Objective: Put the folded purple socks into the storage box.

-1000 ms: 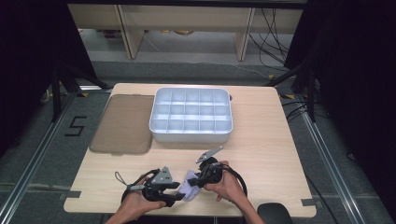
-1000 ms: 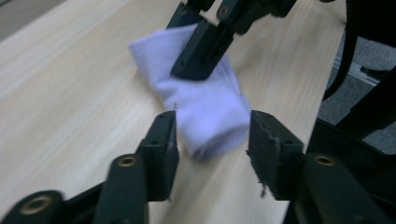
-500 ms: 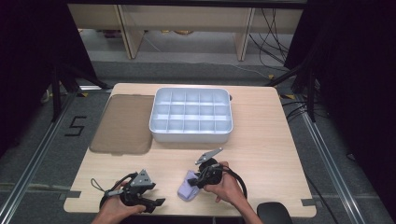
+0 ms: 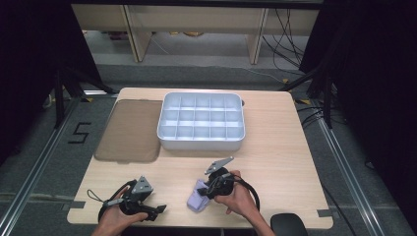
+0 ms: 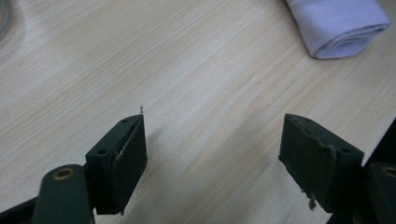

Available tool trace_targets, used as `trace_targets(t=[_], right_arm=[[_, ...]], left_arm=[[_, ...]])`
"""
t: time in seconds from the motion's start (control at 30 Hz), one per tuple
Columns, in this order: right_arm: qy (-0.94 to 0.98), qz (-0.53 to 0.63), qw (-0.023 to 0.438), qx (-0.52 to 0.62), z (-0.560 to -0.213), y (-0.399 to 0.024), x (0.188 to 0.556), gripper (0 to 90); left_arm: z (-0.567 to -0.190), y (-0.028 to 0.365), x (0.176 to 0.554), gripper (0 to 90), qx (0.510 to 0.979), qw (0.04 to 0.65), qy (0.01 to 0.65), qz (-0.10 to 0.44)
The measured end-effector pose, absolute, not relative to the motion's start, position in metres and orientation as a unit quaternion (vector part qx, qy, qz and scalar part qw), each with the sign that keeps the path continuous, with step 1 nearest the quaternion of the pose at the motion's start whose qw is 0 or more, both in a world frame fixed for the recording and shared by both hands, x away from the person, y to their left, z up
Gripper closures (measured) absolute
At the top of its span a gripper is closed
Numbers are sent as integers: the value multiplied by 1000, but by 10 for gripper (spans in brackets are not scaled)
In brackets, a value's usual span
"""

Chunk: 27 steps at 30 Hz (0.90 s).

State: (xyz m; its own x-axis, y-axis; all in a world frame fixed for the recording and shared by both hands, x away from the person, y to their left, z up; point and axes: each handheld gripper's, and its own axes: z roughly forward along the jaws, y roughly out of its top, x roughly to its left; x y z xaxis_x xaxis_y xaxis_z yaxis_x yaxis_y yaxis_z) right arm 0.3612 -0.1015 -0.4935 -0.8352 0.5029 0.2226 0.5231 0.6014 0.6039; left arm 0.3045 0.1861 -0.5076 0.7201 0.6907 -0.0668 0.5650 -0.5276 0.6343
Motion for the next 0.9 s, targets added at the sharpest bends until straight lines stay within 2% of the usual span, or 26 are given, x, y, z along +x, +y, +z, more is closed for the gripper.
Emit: trace_targets(t=[0.1,0.33,0.9], right_arm=[[-896,-344,12,-280,-489,-101,359,725],[-898,-348,-2,-270,-478,-102,355,727],[-887,-356,-59,-288,-439,-123,357,727]], left_arm=[[-510,186,306,226,870,320,366,87],[-508,189,307,225,864,330,362,113],[-509,177,304,225,871,335,342,105]])
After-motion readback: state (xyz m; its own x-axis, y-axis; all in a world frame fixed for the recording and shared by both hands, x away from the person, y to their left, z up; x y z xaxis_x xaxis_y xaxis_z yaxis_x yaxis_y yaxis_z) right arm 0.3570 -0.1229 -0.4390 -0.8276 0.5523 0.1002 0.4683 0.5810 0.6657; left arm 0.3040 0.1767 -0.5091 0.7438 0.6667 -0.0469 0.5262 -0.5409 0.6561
